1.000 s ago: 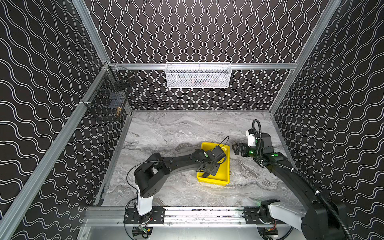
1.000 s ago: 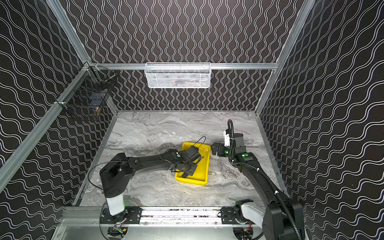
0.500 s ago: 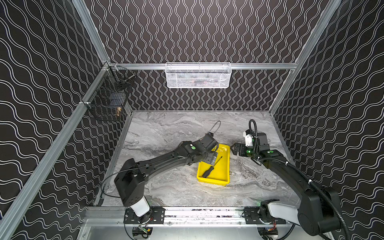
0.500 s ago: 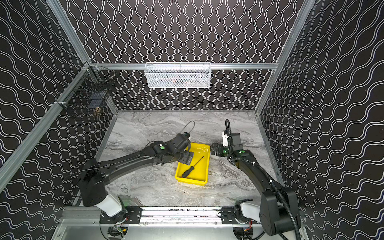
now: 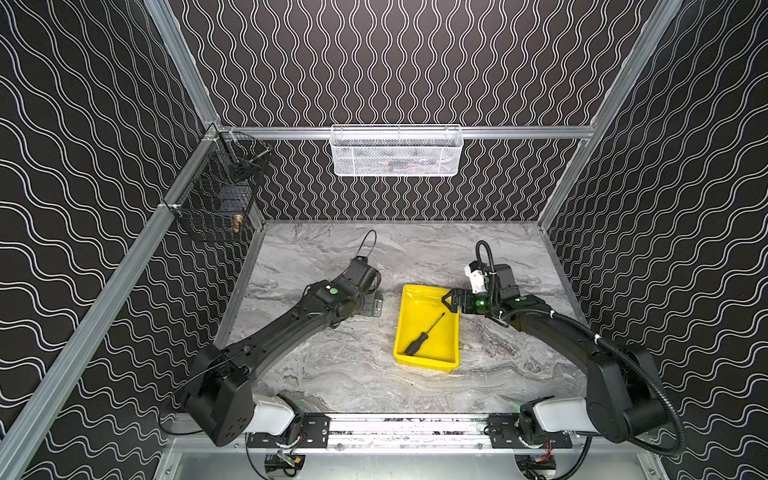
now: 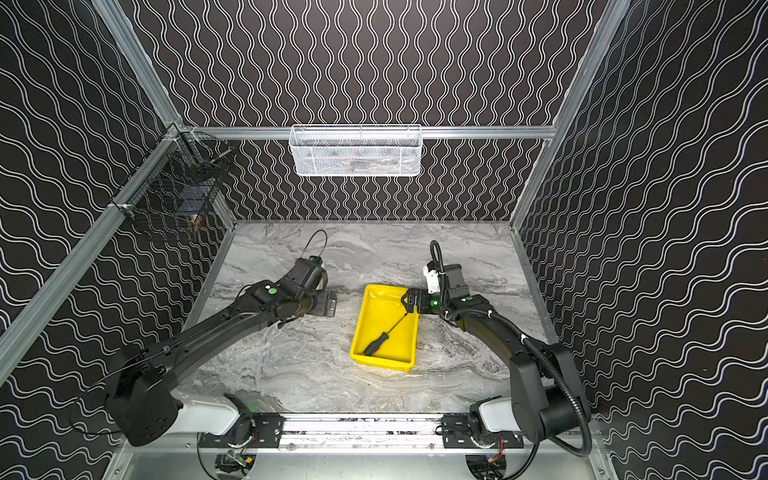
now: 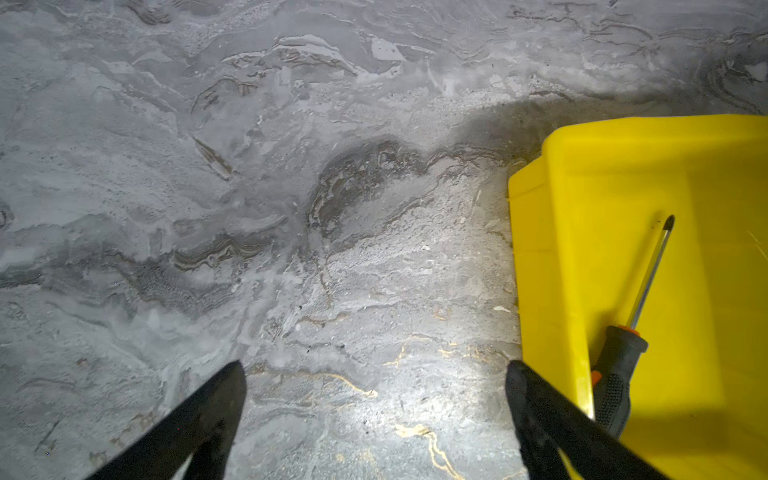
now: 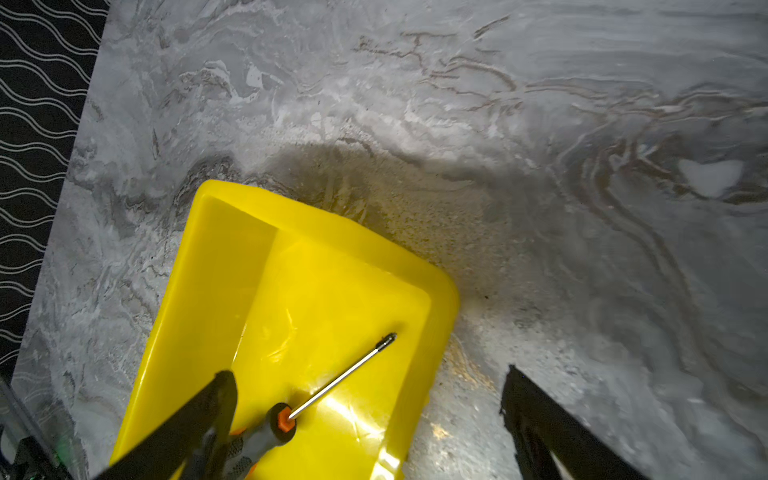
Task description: Put the screwdriver in the bin
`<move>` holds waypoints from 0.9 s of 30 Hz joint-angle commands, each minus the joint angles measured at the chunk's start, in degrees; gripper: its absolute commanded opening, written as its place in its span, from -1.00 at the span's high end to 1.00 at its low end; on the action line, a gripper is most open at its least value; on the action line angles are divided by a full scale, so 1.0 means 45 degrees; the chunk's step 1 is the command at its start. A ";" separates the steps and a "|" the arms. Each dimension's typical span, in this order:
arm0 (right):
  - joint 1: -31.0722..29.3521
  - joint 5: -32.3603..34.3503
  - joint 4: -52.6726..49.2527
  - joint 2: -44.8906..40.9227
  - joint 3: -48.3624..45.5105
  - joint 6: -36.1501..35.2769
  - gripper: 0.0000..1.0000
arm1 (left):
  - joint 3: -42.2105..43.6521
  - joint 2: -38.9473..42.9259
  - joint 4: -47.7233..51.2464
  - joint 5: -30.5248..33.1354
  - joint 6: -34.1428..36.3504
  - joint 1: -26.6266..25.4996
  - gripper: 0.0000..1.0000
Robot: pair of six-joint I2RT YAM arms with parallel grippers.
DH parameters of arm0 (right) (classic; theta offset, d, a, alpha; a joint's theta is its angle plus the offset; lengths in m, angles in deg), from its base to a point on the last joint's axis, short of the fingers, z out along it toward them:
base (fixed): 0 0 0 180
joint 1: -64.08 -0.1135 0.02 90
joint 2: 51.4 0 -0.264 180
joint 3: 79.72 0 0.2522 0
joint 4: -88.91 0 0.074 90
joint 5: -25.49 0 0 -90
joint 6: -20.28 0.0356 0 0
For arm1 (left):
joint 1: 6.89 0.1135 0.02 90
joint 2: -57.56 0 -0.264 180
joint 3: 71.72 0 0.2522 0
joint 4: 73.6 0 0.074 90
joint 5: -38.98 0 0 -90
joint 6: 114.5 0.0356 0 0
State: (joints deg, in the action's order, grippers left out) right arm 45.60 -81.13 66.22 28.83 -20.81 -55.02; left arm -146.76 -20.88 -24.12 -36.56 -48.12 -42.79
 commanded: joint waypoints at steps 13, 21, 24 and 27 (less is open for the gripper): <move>-0.1089 -0.0075 0.0923 0.0689 0.0529 0.0740 -0.99 | 0.0647 0.0536 -0.0406 0.0009 0.0460 0.0685 -0.97; -0.0954 0.1399 -0.0013 -0.0254 0.0918 0.0024 -0.99 | 0.1326 0.0941 -0.1669 0.0241 0.0941 0.0973 -0.97; -0.0493 0.1562 -0.0224 -0.0965 0.1042 -0.0288 -0.99 | 0.1442 0.1085 -0.2191 0.0274 0.1259 0.1116 -0.97; 0.0483 0.1601 0.0198 -0.1831 0.0879 -0.0350 -0.99 | 0.1646 0.1185 -0.2878 0.0631 0.1674 0.1245 -0.97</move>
State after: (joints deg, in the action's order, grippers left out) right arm 45.21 -75.38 66.44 22.99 -16.77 -55.53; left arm -139.98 -16.09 -32.10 -35.60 -43.46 -37.67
